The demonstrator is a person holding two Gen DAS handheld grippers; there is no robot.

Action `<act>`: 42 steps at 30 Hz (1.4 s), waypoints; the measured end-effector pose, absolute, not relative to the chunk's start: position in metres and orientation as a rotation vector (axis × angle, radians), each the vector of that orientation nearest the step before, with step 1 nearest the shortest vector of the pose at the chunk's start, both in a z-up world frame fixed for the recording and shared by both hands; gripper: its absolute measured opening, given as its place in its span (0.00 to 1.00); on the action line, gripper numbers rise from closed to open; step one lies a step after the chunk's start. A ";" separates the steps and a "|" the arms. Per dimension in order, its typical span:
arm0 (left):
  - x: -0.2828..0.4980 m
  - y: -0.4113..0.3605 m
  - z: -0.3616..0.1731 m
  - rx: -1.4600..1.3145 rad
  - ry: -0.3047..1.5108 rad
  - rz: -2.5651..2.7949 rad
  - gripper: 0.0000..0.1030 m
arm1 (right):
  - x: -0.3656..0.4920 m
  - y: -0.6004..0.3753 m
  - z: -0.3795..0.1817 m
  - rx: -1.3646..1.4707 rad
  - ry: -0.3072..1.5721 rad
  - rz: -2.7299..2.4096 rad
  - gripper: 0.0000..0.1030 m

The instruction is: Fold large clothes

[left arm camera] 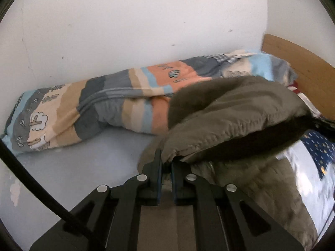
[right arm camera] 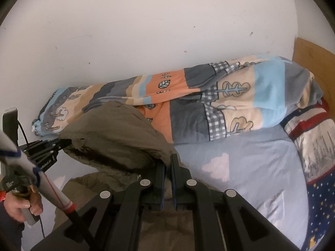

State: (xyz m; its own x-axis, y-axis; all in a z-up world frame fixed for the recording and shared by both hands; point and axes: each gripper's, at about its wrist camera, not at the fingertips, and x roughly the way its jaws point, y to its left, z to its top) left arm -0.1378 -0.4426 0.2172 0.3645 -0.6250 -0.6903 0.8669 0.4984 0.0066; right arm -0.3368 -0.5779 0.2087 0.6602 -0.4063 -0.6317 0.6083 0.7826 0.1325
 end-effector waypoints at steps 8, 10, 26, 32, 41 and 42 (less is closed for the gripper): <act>-0.218 -0.366 0.210 0.433 0.699 -1.045 0.08 | -0.399 -0.529 0.203 0.357 0.617 -0.565 0.05; -0.230 -0.350 0.198 0.433 0.729 -1.037 0.08 | -0.415 -0.508 0.194 0.341 0.631 -0.562 0.05; -0.284 -0.297 0.083 0.581 0.941 -0.917 0.39 | -0.452 -0.446 0.046 0.346 0.788 -0.625 0.08; -0.290 -0.276 0.124 0.553 0.873 -0.985 0.43 | -0.477 -0.445 0.064 0.408 0.820 -0.543 0.15; -0.266 -0.332 0.210 0.437 0.771 -1.039 0.56 | -0.501 -0.453 0.146 0.452 0.602 -0.538 0.30; -0.262 -0.346 0.217 0.419 0.769 -1.048 0.59 | -0.495 -0.456 0.152 0.452 0.590 -0.531 0.36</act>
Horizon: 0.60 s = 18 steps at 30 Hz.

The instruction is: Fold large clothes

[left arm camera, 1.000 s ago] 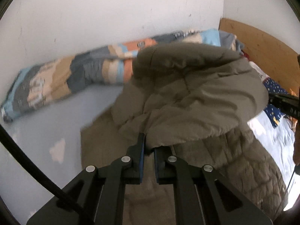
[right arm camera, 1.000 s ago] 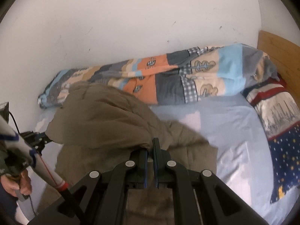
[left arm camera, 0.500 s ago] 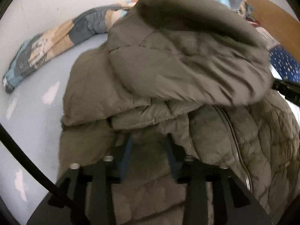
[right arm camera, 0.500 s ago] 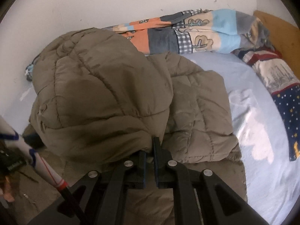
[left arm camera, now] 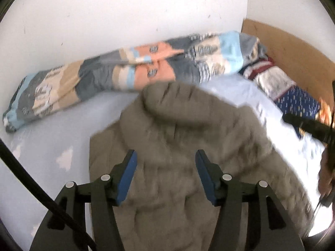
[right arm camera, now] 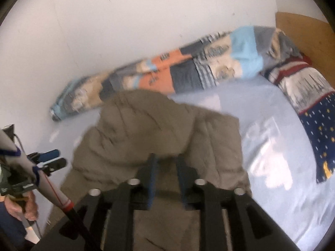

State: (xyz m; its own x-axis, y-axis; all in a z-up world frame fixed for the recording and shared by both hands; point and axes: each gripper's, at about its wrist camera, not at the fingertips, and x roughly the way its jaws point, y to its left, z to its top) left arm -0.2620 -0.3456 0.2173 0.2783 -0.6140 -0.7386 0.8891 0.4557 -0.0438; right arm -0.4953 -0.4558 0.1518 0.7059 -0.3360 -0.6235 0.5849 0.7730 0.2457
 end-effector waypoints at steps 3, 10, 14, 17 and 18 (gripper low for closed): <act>-0.251 -0.384 0.221 0.396 0.808 -1.038 0.67 | -0.469 -0.466 0.163 0.446 0.557 -0.546 0.47; -0.233 -0.432 0.171 0.434 0.877 -0.969 0.67 | -0.405 -0.495 0.144 0.513 0.585 -0.552 0.48; -0.222 -0.428 0.123 0.462 0.950 -0.937 0.67 | -0.382 -0.508 0.113 0.499 0.666 -0.566 0.48; -0.219 -0.421 0.091 0.469 0.988 -0.935 0.67 | -0.375 -0.514 0.085 0.491 0.742 -0.568 0.48; -0.218 -0.420 0.086 0.468 0.988 -0.940 0.67 | -0.374 -0.514 0.076 0.484 0.765 -0.561 0.48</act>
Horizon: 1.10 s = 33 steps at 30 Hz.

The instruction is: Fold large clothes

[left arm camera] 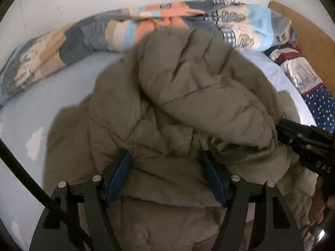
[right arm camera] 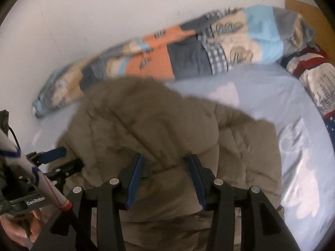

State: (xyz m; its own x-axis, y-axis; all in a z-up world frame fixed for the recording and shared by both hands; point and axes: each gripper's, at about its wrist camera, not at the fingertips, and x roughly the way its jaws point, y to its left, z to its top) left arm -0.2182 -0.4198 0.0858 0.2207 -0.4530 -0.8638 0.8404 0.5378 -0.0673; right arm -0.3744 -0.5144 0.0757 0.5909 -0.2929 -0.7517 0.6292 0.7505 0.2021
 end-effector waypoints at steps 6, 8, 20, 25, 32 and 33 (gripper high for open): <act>-0.220 -0.423 0.066 0.491 0.987 -0.930 0.68 | -0.366 -0.512 0.028 0.417 0.899 -0.517 0.49; -0.220 -0.422 0.066 0.493 0.985 -0.928 0.68 | -0.366 -0.514 0.020 0.428 0.901 -0.514 0.49; -0.271 -0.353 0.125 0.447 0.915 -0.976 0.67 | -0.416 -0.490 0.068 0.525 0.771 -0.516 0.50; -0.306 -0.306 0.138 0.433 0.924 -0.977 0.67 | -0.454 -0.448 0.074 0.566 0.761 -0.498 0.50; -0.345 -0.237 0.146 0.388 0.960 -0.953 0.67 | -0.502 -0.404 0.084 0.625 0.749 -0.495 0.50; -0.350 -0.229 0.147 0.383 0.958 -0.944 0.67 | -0.509 -0.396 0.087 0.627 0.745 -0.485 0.50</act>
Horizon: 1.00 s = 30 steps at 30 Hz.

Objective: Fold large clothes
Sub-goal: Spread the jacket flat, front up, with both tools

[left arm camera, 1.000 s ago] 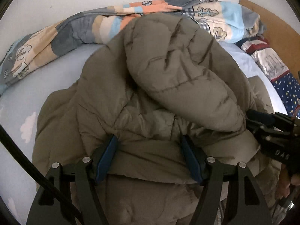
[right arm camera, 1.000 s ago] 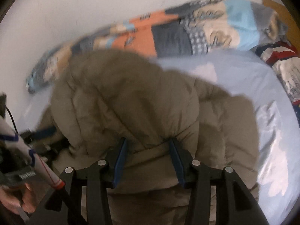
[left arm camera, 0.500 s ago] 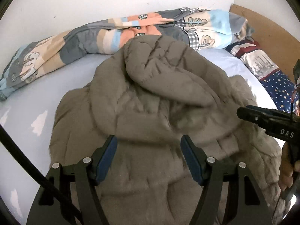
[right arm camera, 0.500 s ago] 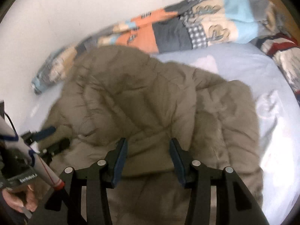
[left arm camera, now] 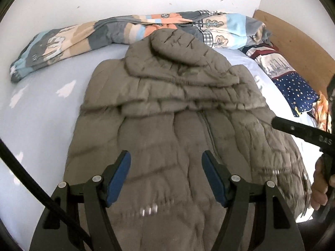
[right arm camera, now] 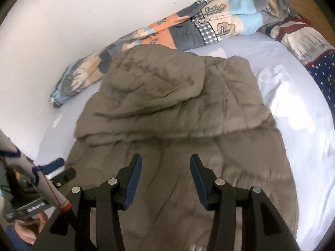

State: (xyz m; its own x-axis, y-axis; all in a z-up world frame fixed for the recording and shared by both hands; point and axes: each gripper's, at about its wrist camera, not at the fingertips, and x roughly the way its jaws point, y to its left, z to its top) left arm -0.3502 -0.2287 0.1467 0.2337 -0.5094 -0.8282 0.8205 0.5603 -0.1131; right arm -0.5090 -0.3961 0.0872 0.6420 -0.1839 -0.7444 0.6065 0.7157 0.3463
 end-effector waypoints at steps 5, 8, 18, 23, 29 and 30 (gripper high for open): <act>-0.376 -0.187 0.149 0.359 0.958 -0.907 0.67 | -0.540 -0.349 0.095 0.596 0.748 -0.448 0.52; -0.392 -0.166 0.147 0.352 0.946 -0.877 0.67 | -0.560 -0.319 0.091 0.558 0.767 -0.452 0.52; -0.426 -0.128 0.117 0.383 0.995 -0.830 0.67 | -0.600 -0.257 0.063 0.517 0.837 -0.476 0.54; -0.435 -0.126 0.100 0.443 0.997 -0.821 0.67 | -0.607 -0.242 0.049 0.505 0.871 -0.496 0.55; -0.434 -0.126 0.082 0.466 1.000 -0.800 0.67 | -0.611 -0.240 0.034 0.485 0.910 -0.540 0.55; -0.433 -0.126 0.080 0.471 0.999 -0.801 0.67 | -0.611 -0.241 0.032 0.481 0.913 -0.545 0.55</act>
State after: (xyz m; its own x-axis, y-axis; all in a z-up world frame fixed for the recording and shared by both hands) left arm -0.4331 -0.1262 0.0805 0.2998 -0.3737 -0.8778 0.7755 0.6313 -0.0039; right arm -0.6105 -0.2407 0.0324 0.4955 -0.2339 -0.8365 0.6255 0.7643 0.1568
